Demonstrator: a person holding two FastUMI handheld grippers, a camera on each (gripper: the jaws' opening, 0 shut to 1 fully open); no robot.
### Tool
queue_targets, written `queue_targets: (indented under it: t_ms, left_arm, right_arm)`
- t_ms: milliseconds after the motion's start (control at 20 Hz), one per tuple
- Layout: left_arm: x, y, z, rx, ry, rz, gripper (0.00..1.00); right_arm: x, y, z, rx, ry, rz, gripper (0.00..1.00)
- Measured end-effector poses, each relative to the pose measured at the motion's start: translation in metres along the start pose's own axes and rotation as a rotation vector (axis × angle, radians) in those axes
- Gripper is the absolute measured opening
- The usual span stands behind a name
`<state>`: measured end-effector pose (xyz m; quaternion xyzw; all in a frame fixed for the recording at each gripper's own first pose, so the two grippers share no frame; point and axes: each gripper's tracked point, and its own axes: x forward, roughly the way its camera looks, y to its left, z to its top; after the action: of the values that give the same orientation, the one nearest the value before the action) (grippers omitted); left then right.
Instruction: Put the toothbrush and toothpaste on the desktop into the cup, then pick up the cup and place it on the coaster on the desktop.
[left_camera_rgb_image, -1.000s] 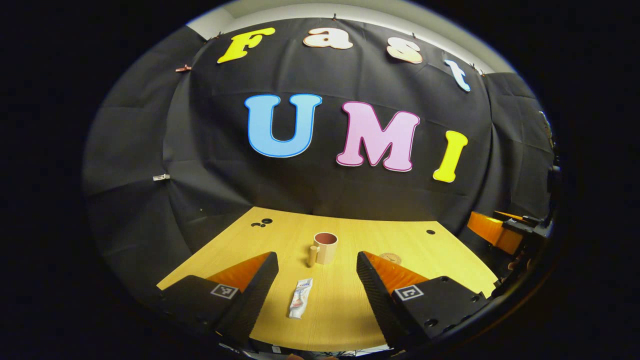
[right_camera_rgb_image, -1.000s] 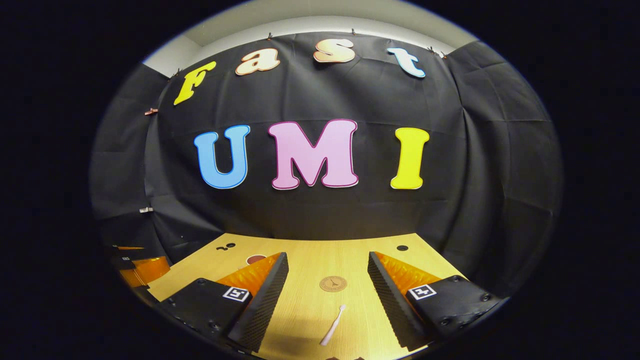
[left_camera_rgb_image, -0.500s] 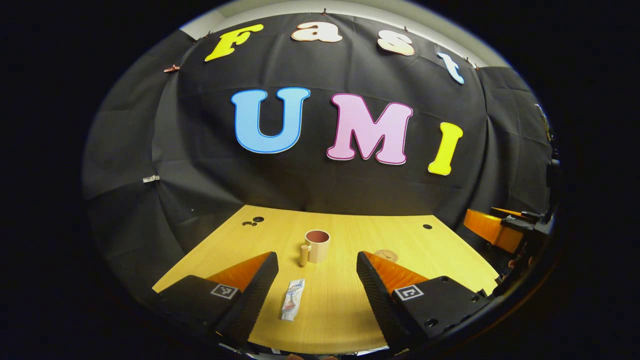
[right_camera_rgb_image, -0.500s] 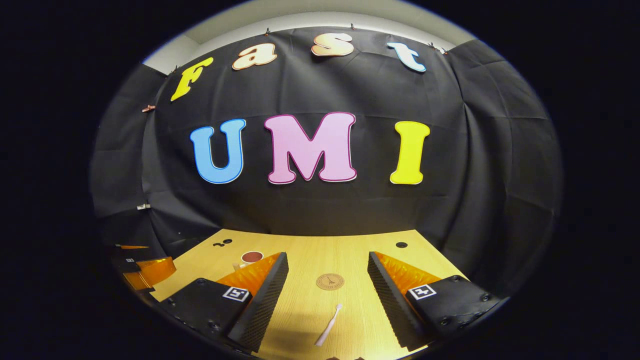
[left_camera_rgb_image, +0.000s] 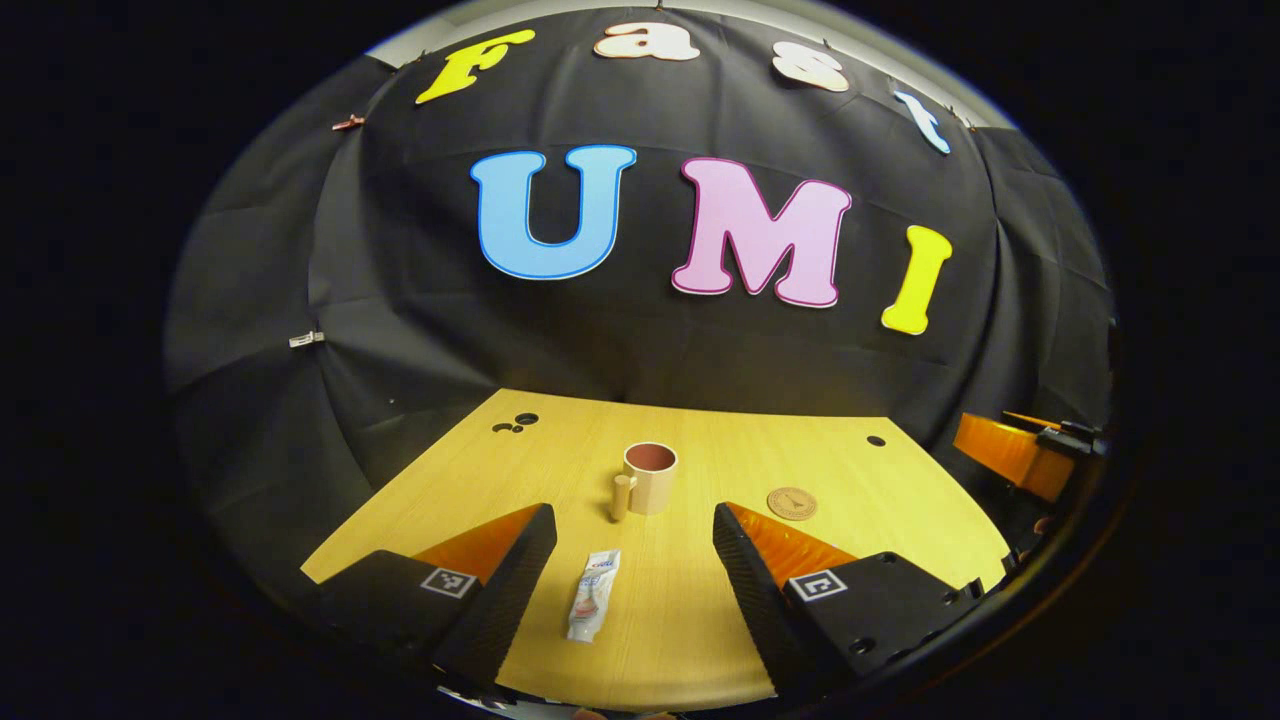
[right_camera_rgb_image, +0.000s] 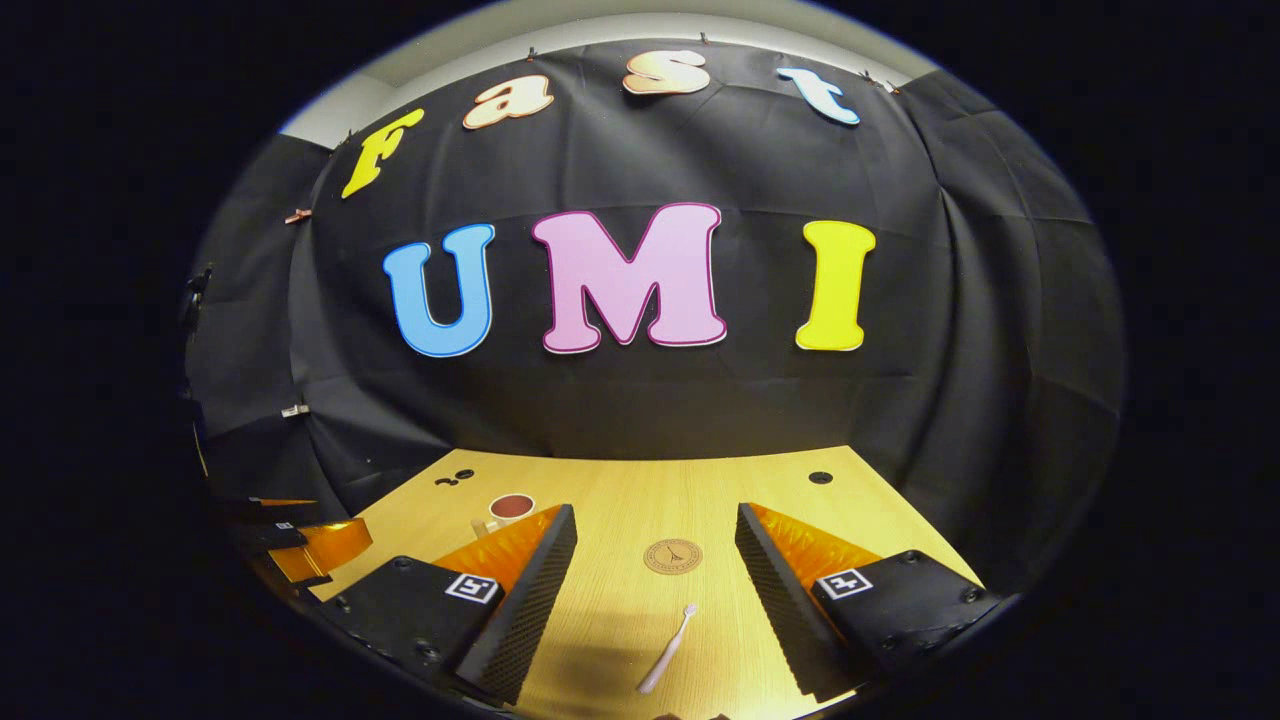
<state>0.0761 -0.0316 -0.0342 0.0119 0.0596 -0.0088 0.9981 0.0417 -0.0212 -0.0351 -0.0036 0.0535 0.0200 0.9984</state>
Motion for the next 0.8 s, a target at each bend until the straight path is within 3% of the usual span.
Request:
queue_targets:
  t_ms: [150,200,250,800]
  left_arm:
    - [0.014,0.005,-0.012,0.009,0.044,0.007,0.97]
    - [0.019,0.007,-0.016,0.01,0.058,0.007,0.92]
    - [0.026,0.009,-0.019,0.009,0.07,0.01,0.97]
    - [0.093,0.03,-0.101,0.027,0.283,0.043,0.98]
  right_arm:
    - [0.008,-0.002,-0.003,-0.001,0.009,0.016,0.98]
    - [0.011,-0.003,-0.005,-0.001,0.016,0.02,0.98]
    - [0.015,-0.004,-0.008,-0.002,0.027,0.026,0.98]
    - [0.06,-0.016,-0.031,-0.032,0.109,0.072,0.98]
